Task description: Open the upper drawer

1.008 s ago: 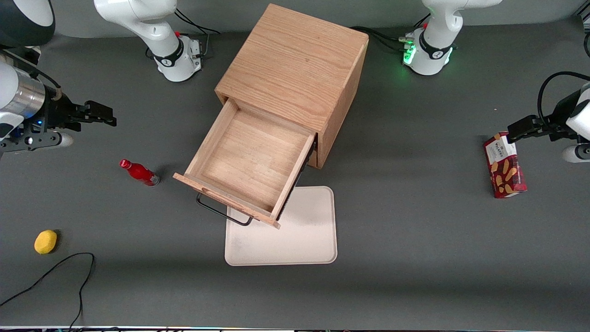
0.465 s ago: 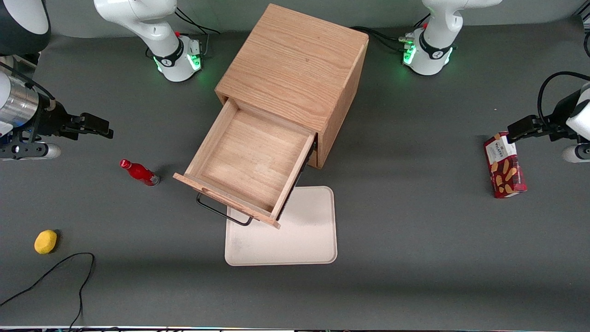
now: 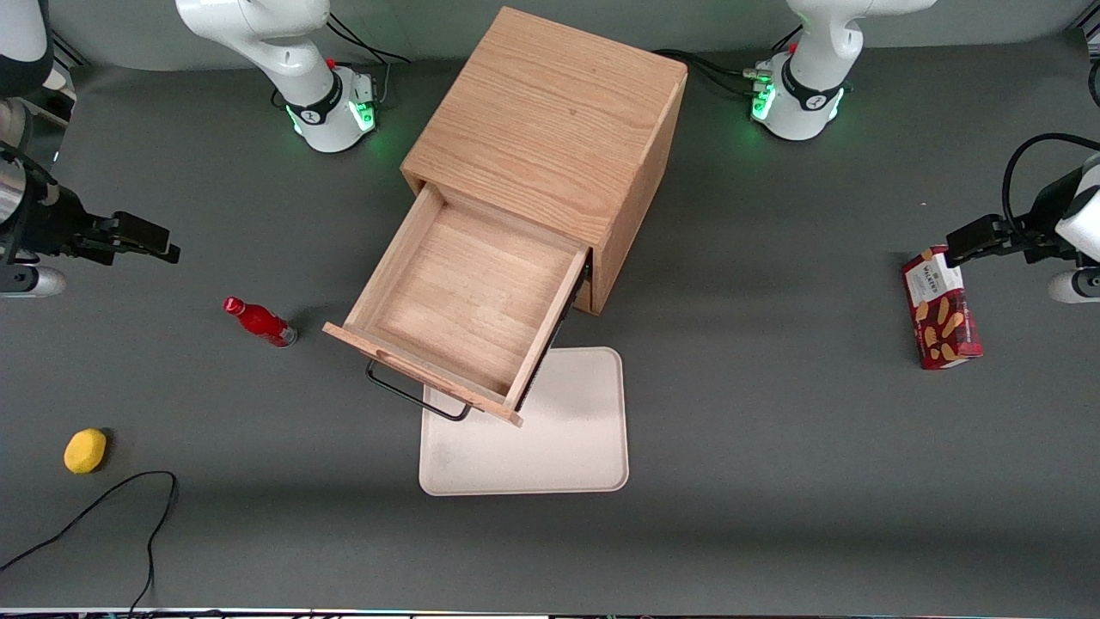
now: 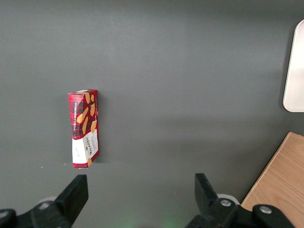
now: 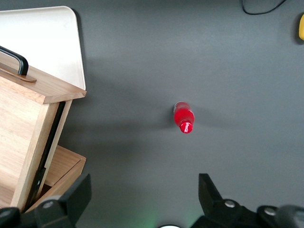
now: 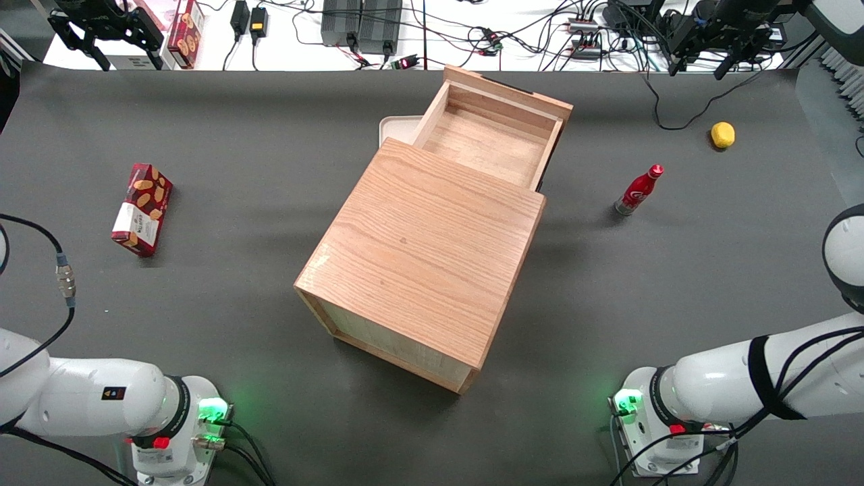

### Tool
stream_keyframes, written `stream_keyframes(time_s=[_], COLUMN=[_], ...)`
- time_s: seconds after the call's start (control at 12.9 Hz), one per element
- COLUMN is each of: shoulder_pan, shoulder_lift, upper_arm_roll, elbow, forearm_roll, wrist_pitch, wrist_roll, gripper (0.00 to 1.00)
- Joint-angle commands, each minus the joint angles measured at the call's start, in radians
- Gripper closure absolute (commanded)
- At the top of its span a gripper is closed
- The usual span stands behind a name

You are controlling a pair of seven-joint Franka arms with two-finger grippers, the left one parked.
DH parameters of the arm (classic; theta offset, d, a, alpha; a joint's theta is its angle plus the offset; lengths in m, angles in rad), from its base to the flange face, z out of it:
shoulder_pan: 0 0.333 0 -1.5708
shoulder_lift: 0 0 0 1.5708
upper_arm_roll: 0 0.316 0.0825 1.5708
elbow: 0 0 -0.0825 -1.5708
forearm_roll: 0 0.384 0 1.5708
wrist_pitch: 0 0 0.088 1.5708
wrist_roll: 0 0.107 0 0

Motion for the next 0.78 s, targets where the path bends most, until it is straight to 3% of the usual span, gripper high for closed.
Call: stream_keyframes(time_s=[0.0, 0.7], shoulder_pan=[-0.017, 0.015], shoulder_lift=[0.009, 0.007], upper_arm_roll=[0.007, -0.019], elbow=[0.024, 0.064], forearm_roll=[0.012, -0.018], wrist_pitch=[-0.010, -0.012], wrist_roll=[-0.034, -0.034], gripper=[0.00, 0.00])
